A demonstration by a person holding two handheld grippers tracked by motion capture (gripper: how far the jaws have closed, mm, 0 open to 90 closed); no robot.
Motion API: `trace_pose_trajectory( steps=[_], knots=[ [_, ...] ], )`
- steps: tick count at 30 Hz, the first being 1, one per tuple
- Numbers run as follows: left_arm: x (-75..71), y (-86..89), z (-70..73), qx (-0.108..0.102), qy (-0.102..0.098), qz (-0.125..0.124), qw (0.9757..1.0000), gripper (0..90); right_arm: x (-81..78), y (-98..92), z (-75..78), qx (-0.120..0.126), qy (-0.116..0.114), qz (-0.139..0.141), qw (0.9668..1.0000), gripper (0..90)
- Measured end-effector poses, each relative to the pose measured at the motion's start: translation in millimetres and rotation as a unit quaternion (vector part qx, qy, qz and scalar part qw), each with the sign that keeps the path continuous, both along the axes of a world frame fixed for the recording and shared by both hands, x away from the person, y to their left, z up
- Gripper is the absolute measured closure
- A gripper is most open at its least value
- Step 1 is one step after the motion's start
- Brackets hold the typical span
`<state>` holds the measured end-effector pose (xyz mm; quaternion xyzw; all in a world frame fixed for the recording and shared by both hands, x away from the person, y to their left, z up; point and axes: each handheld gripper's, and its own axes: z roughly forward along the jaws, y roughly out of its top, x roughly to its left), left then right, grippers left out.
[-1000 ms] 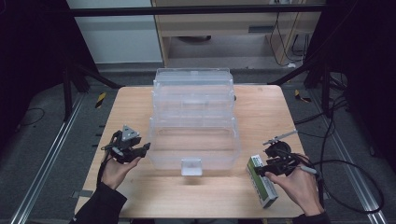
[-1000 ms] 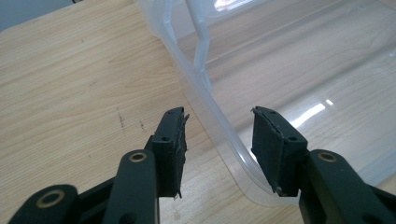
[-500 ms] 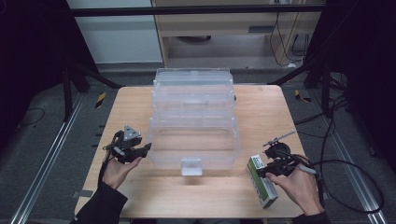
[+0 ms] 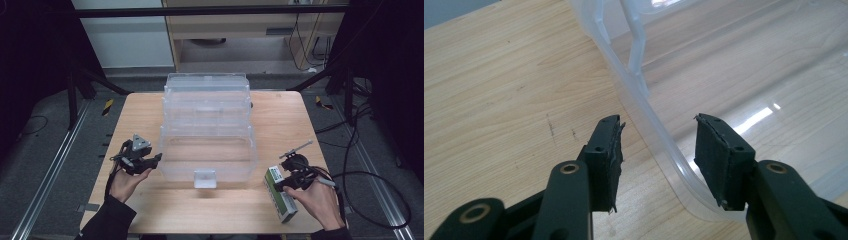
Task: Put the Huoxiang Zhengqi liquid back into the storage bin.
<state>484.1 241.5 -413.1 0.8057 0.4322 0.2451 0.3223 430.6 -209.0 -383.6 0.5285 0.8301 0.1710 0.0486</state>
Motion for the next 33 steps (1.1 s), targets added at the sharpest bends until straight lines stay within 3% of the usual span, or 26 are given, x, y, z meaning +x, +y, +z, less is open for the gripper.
trace_pose_trajectory(
  steps=[19, 33],
  knots=[
    [0.4, -0.5, -0.9, 0.000, 0.000, -0.001, 1.0000, 52.5, 2.2, 1.4, -12.8, -0.018, 0.031, 0.001, 0.9994, 55.3],
    [0.8, -0.5, -1.0, 0.002, 0.001, -0.002, 1.0000, 52.6, 5.3, 5.4, -11.8, -0.036, 0.042, 0.002, 0.9985, 58.3]
  ],
)
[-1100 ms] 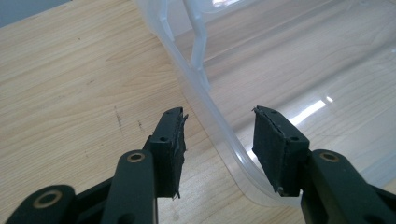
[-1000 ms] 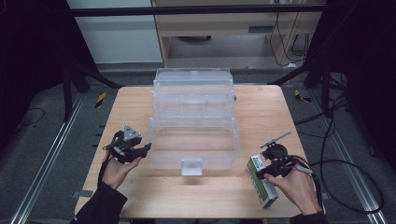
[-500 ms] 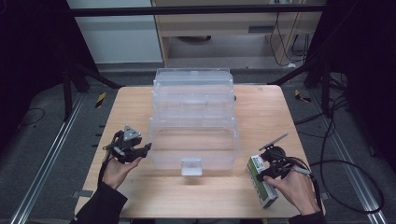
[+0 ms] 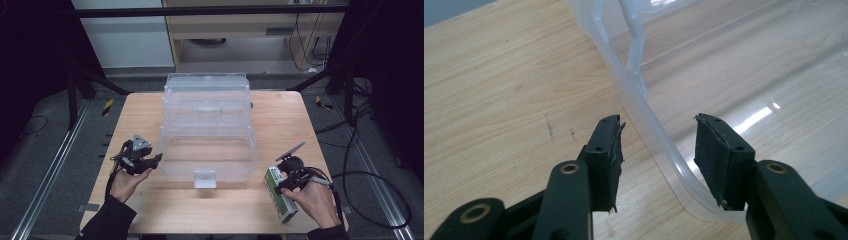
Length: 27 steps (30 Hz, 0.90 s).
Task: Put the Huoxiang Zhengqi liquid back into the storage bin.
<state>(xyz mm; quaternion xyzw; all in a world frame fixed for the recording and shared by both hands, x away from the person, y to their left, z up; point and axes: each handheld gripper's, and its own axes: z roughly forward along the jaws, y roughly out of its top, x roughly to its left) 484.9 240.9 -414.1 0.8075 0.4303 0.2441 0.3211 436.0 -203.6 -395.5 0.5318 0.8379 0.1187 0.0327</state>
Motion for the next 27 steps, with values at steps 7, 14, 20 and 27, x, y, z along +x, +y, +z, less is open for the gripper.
trace_pose_trajectory(
  steps=[7, 14, 20, 27],
  knots=[
    [0.0, 0.0, 0.1, 0.000, 0.000, 0.000, 1.0000, 52.6, 0.4, 0.7, 1.5, -0.015, -0.002, 0.005, 0.9999, 63.0],
    [-0.1, -0.2, -0.1, -0.002, -0.001, 0.001, 1.0000, 52.6, 1.8, 2.3, 2.1, -0.024, 0.002, 0.011, 0.9996, 63.8],
    [-0.1, -0.2, 0.1, 0.001, 0.000, 0.000, 1.0000, 52.6, 2.1, 1.4, 2.3, -0.020, 0.004, 0.011, 0.9997, 64.1],
    [0.0, -0.4, 0.3, 0.003, 0.000, 0.001, 1.0000, 52.5, 1.3, -1.3, 5.3, -0.012, -0.006, 0.013, 0.9998, 64.2]
  ],
)
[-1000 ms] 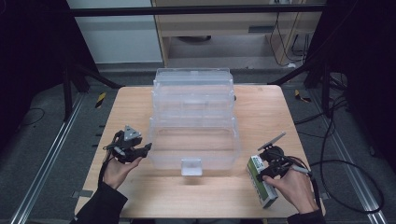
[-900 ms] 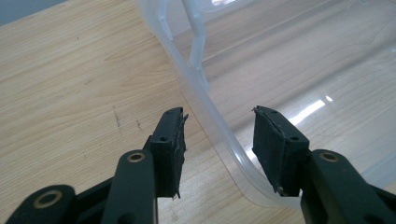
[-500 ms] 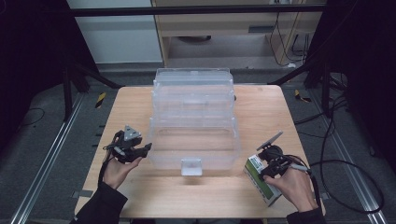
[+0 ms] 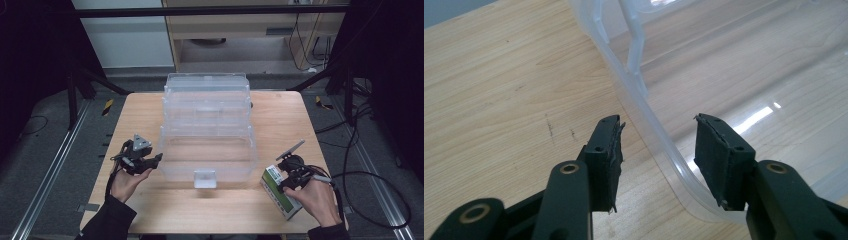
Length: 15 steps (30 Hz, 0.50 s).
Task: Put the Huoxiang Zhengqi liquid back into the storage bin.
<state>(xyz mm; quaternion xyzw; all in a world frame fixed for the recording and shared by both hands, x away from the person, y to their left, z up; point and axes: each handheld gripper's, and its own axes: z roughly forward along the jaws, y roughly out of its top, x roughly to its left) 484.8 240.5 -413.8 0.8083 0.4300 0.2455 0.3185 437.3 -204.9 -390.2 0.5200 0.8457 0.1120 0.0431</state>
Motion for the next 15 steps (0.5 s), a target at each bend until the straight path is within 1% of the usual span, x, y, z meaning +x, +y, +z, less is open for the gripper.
trace_pose_trajectory(
  steps=[5, 8, 9, 10, 13, 15],
  knots=[
    [-0.6, -0.8, 0.6, -0.001, -0.002, -0.001, 1.0000, 52.4, 0.1, -4.1, 9.6, 0.006, -0.015, -0.009, 0.9998, 64.3],
    [-1.1, -1.1, 1.2, -0.003, -0.004, -0.002, 1.0000, 52.3, 0.1, -7.3, 16.8, 0.010, -0.027, -0.012, 0.9995, 64.3],
    [-1.9, -1.2, 2.6, -0.003, -0.006, -0.002, 1.0000, 52.1, 0.5, -8.3, 21.6, 0.013, -0.034, -0.018, 0.9992, 64.3],
    [-1.9, -1.2, 2.6, -0.003, -0.006, -0.002, 1.0000, 52.0, 0.5, -8.3, 21.6, 0.013, -0.034, -0.018, 0.9992, 64.3],
    [-4.0, -0.4, 6.9, -0.010, -0.013, -0.003, 0.9999, 51.8, 1.1, -8.4, 26.0, 0.010, -0.049, -0.018, 0.9986, 64.3],
    [-5.7, 0.8, 10.5, -0.013, -0.018, -0.003, 0.9997, 51.8, 2.2, -8.1, 28.6, 0.009, -0.053, -0.022, 0.9983, 64.3]
  ],
)
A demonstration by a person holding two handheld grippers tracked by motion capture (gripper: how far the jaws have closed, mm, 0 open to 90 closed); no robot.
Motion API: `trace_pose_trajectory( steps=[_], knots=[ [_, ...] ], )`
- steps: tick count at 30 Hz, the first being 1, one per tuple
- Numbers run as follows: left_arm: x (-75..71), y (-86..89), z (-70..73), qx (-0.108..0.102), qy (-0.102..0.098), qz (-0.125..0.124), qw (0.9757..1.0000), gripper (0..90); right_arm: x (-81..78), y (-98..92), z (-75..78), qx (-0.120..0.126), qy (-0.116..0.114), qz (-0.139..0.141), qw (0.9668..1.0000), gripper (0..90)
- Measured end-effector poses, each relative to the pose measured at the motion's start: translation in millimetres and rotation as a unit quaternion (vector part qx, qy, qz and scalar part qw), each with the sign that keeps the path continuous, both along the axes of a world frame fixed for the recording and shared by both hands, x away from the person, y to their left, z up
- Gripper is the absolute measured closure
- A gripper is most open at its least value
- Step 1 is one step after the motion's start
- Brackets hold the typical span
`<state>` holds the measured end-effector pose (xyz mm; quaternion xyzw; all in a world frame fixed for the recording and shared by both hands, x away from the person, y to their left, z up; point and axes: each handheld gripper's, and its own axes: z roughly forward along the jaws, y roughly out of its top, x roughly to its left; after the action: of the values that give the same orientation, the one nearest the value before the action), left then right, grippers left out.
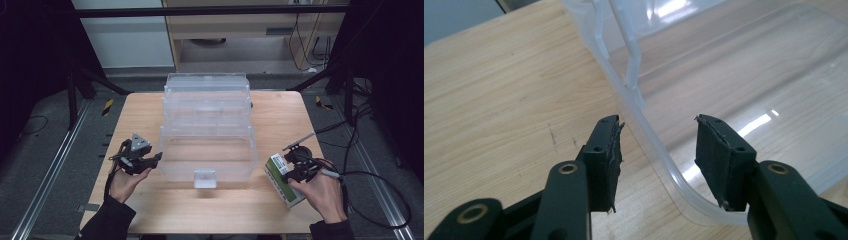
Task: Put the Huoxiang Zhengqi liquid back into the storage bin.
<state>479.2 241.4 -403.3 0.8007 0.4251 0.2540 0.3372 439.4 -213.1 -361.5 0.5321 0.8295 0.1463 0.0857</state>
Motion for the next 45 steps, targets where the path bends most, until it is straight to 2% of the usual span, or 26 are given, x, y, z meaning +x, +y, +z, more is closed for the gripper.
trace_pose_trajectory(
  steps=[4, 7, 17, 33, 45],
  knots=[
    [-2.9, 5.9, 8.6, -0.010, -0.012, 0.005, 0.9999, 52.0, 1.5, -1.3, 5.0, 0.006, -0.006, -0.008, 0.9999, 64.3],
    [-3.9, 16.9, 15.5, -0.020, -0.021, 0.022, 0.9993, 52.3, 2.5, -3.5, 11.4, 0.004, -0.018, -0.013, 0.9997, 64.3],
    [2.8, 45.5, 13.6, -0.034, -0.016, 0.067, 0.9970, 53.2, 7.1, -6.2, 29.1, 0.012, -0.042, -0.020, 0.9988, 64.3],
    [8.5, 47.0, 3.4, -0.023, -0.002, 0.072, 0.9971, 53.2, 9.9, -4.3, 57.7, 0.021, -0.079, -0.021, 0.9964, 64.4],
    [9.6, 47.7, 1.4, -0.022, 0.001, 0.073, 0.9971, 53.1, 19.2, 11.8, 76.5, 0.025, -0.104, 0.004, 0.9943, 64.5]
  ],
)
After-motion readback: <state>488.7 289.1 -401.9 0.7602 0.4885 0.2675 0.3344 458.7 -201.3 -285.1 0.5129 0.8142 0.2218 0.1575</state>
